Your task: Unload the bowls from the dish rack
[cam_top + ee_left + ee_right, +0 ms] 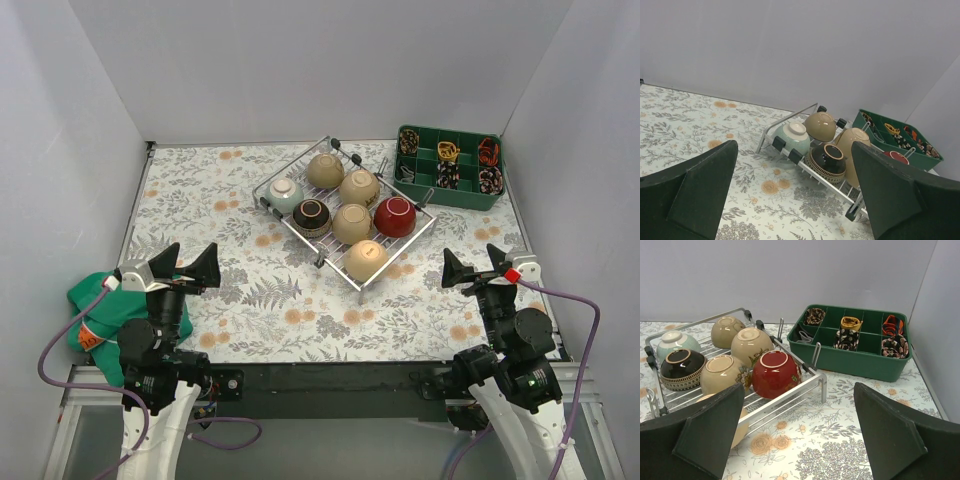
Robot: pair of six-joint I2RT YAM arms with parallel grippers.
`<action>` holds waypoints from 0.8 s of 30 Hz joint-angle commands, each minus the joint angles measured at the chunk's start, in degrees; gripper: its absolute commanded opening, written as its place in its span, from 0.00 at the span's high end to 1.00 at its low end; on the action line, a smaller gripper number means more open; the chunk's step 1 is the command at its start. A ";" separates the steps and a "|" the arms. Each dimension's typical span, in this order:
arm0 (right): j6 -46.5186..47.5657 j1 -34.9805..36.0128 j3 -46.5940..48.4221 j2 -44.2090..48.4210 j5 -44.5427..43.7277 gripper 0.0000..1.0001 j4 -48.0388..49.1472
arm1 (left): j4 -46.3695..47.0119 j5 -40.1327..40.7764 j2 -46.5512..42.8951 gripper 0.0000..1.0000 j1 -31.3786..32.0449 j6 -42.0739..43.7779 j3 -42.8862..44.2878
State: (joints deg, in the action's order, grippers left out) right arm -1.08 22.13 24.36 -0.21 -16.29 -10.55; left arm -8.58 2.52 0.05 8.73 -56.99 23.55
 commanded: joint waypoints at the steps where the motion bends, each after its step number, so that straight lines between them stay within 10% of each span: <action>1: 0.03 -0.25 1.30 11.55 -1.02 0.01 0.26 | -0.65 0.03 1.42 0.02 -0.47 -1.88 1.41; 24: 0.11 -0.07 1.65 10.15 3.53 0.01 -0.26 | -4.78 -7.53 49.85 0.02 -0.38 -7.96 22.15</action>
State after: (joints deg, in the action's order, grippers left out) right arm -1.45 22.13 24.36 -0.21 -16.27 -12.29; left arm -12.43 -2.57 44.23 8.69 -65.41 41.54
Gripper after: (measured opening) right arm 0.985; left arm 0.982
